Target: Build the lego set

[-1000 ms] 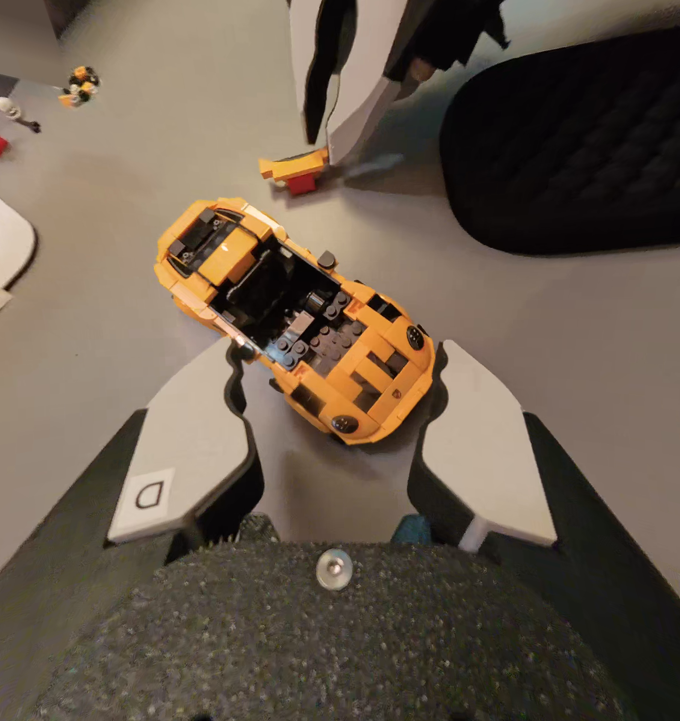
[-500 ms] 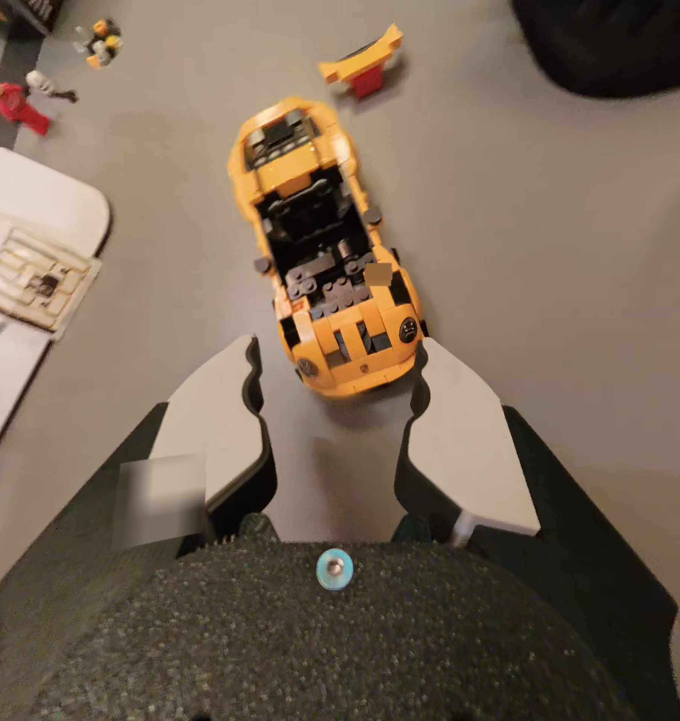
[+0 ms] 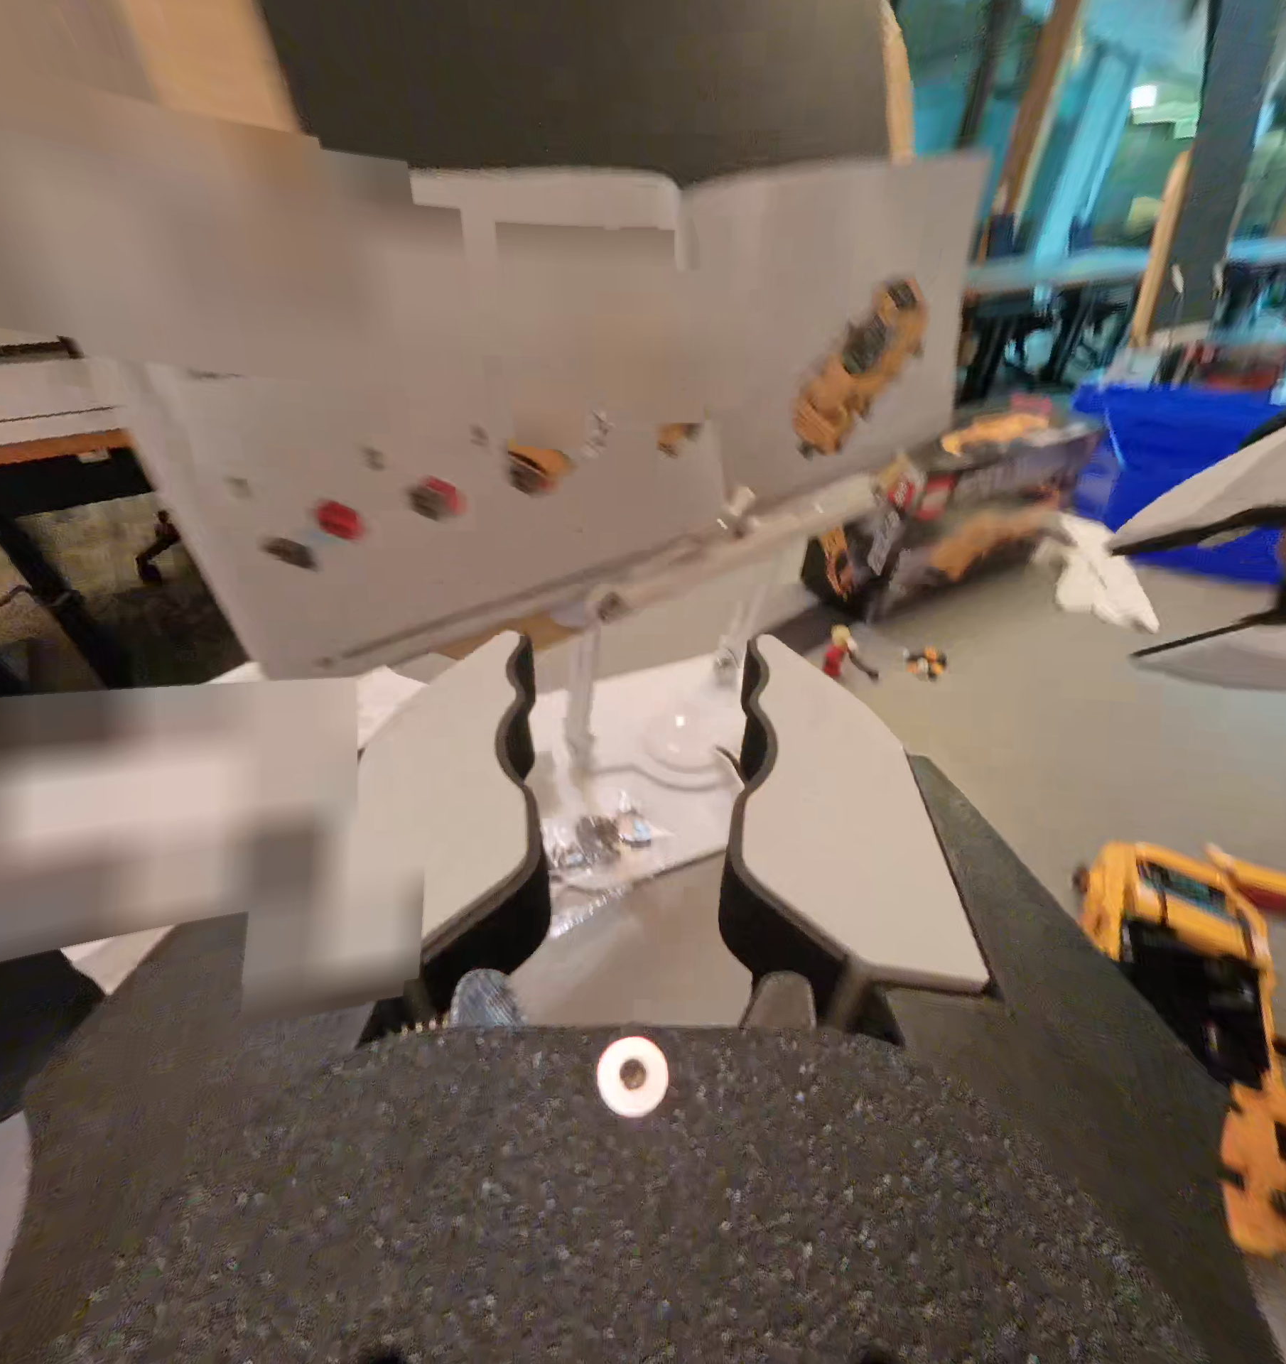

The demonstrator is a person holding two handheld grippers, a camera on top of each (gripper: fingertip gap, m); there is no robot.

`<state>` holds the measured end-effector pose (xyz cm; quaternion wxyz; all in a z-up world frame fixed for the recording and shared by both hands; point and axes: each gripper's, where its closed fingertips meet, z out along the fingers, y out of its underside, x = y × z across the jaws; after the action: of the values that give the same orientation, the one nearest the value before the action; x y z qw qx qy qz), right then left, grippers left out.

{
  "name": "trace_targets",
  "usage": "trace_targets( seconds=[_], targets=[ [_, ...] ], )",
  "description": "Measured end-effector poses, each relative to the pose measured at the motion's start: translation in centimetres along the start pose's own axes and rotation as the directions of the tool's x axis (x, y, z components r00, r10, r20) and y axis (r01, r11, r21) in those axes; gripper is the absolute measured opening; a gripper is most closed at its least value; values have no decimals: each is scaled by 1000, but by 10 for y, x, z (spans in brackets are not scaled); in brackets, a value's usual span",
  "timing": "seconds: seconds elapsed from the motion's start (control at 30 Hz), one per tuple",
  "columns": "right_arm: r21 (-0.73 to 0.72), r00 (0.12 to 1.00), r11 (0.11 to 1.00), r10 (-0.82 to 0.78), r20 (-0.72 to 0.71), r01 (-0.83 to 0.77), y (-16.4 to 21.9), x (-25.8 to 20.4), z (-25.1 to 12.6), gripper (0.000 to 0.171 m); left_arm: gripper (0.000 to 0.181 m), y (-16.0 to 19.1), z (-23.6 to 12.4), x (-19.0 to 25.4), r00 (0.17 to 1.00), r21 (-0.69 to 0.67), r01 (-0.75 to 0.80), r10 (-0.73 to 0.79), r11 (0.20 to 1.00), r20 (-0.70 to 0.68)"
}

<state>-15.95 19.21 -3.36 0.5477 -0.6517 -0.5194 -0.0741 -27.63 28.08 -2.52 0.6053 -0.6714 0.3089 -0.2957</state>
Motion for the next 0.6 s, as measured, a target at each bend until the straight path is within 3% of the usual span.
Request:
trace_targets(
  seconds=[0.17,0.27,0.37,0.43,0.5,0.6],
  targets=[
    [-80,952,957,-286,-109,279,10,59,75,26,45,-11,0,-14,997,79,75,-75,994,-9],
    [-99,935,937,-343,-87,335,15,75,93,21,34,-3,3,0,998,24,-27,28,999,-48],
    [-93,952,953,-296,-76,289,20,81,96,21,27,0,20,18,973,-59,-219,214,974,-80],
    [-64,967,971,-237,-97,231,22,85,95,20,25,1,42,27,917,-133,-398,388,908,-94],
    [-39,980,986,-163,-118,160,25,91,91,20,21,5,66,30,815,-220,-577,570,786,-101],
    [-3,989,999,-43,-140,43,31,104,84,22,17,15,94,36,709,-297,-698,685,651,-167]
  ],
)
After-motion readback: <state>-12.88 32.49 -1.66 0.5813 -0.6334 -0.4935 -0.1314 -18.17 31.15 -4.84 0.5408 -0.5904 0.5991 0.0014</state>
